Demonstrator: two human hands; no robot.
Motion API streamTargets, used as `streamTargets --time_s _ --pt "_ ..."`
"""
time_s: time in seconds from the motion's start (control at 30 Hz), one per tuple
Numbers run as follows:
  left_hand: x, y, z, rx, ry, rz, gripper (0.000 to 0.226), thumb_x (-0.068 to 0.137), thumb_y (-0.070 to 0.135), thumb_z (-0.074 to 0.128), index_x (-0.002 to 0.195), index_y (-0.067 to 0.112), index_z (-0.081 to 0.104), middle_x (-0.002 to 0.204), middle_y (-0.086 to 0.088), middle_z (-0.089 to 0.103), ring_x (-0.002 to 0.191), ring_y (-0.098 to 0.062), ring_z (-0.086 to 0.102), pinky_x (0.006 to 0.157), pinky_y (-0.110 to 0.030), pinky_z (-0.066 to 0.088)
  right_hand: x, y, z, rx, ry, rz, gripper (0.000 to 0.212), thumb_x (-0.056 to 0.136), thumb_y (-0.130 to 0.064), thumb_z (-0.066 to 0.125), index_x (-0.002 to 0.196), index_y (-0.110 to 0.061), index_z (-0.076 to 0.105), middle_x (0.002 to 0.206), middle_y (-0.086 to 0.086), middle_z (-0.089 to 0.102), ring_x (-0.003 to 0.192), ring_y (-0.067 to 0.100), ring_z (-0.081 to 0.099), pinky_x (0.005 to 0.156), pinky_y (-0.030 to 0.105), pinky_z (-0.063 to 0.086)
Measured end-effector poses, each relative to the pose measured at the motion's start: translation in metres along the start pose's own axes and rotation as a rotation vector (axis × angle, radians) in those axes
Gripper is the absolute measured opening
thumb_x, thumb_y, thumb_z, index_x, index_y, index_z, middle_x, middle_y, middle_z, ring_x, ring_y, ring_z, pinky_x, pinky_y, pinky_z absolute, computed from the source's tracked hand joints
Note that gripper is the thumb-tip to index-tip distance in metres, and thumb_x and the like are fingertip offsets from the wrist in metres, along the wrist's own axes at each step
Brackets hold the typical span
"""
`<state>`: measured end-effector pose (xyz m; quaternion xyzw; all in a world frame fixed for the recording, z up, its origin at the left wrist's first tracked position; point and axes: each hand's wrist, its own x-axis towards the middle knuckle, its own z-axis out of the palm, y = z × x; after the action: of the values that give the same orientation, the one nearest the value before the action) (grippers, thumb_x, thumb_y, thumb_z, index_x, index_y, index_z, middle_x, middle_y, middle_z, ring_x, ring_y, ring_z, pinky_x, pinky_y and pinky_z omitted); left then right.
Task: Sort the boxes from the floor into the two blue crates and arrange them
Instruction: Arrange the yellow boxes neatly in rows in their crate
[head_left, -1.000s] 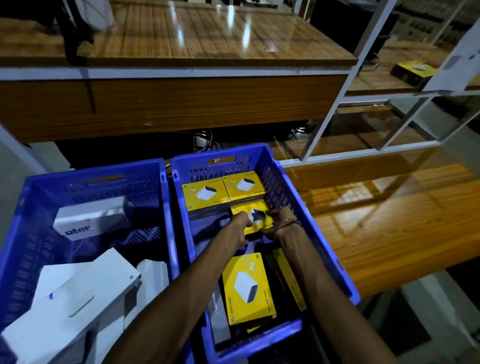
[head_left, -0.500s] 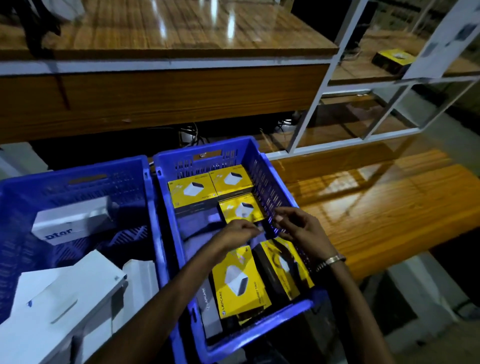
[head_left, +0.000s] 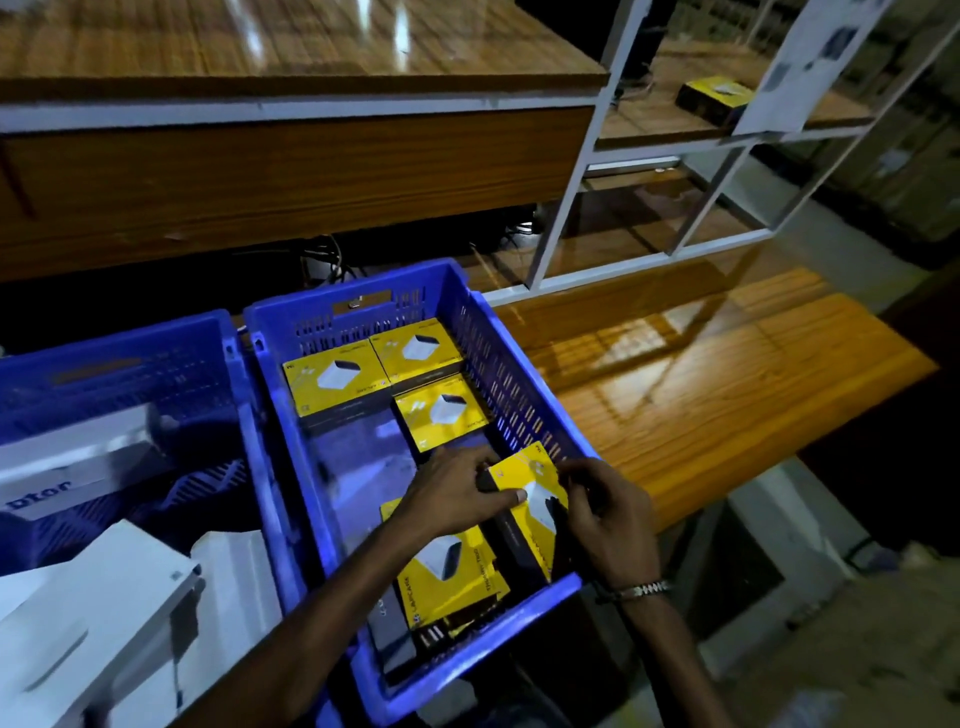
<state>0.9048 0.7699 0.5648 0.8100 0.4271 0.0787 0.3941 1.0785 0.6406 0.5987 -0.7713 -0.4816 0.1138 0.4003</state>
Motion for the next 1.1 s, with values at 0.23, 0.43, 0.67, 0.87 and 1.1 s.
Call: streamTargets --time_s 0.23,0.43,0.67,0.87,1.1 --pt "-0.016 0.019 -0.004 -0.548 0.106 -0.100 0.035 0.086 0.053 0.075 0.115 0.044 0.058 0.094 0.006 0.073 0.084 -0.019 0.070 0.078 -0.045 0.056 0.014 -0.004 -0.013 0.411 0.056 0.225 0.027 0.092 0.010 0.061 0.090 -0.013 0.077 0.080 0.007 0.078 0.074 0.022 0.072 0.069 0.034 0.057" --pt "-0.028 0.015 -0.048 -1.094 0.311 -0.216 0.023 0.098 0.026 0.070 0.120 0.021 0.066 0.115 0.000 0.075 0.102 -0.017 0.073 0.074 -0.022 0.057 0.006 -0.039 -0.002 0.513 -0.027 0.272 0.033 0.085 -0.015 0.082 0.115 -0.021 0.071 0.097 -0.010 0.078 0.087 0.001 0.071 0.076 0.015 0.054" --pt "-0.028 -0.006 -0.068 -1.311 0.421 -0.370 0.031 0.097 0.024 0.068 0.125 0.010 0.066 0.121 -0.014 0.074 0.101 -0.033 0.072 0.085 -0.044 0.060 0.010 -0.067 0.028 0.894 -0.292 0.591 0.054 0.091 -0.008 0.073 0.137 -0.020 0.047 0.083 0.004 0.071 0.089 0.023 0.067 0.064 0.030 0.060" --pt "-0.020 -0.019 -0.056 -1.316 0.347 -0.438 0.051 0.095 0.016 0.073 0.139 0.008 0.048 0.123 -0.018 0.072 0.101 -0.036 0.074 0.077 -0.038 0.060 0.036 -0.070 0.046 0.956 -0.218 0.890 0.022 0.093 -0.025 0.071 0.112 -0.016 0.066 0.096 0.009 0.071 0.085 0.026 0.066 0.074 0.046 0.059" --pt "-0.015 -0.025 -0.038 -1.256 0.301 -0.600 0.043 0.098 0.001 0.062 0.134 0.010 0.042 0.124 -0.014 0.063 0.112 -0.026 0.063 0.094 -0.044 0.052 0.050 -0.070 0.069 0.789 -0.342 0.901 0.036 0.087 -0.009 0.075 0.120 -0.012 0.060 0.112 0.017 0.071 0.089 0.033 0.071 0.077 0.049 0.062"
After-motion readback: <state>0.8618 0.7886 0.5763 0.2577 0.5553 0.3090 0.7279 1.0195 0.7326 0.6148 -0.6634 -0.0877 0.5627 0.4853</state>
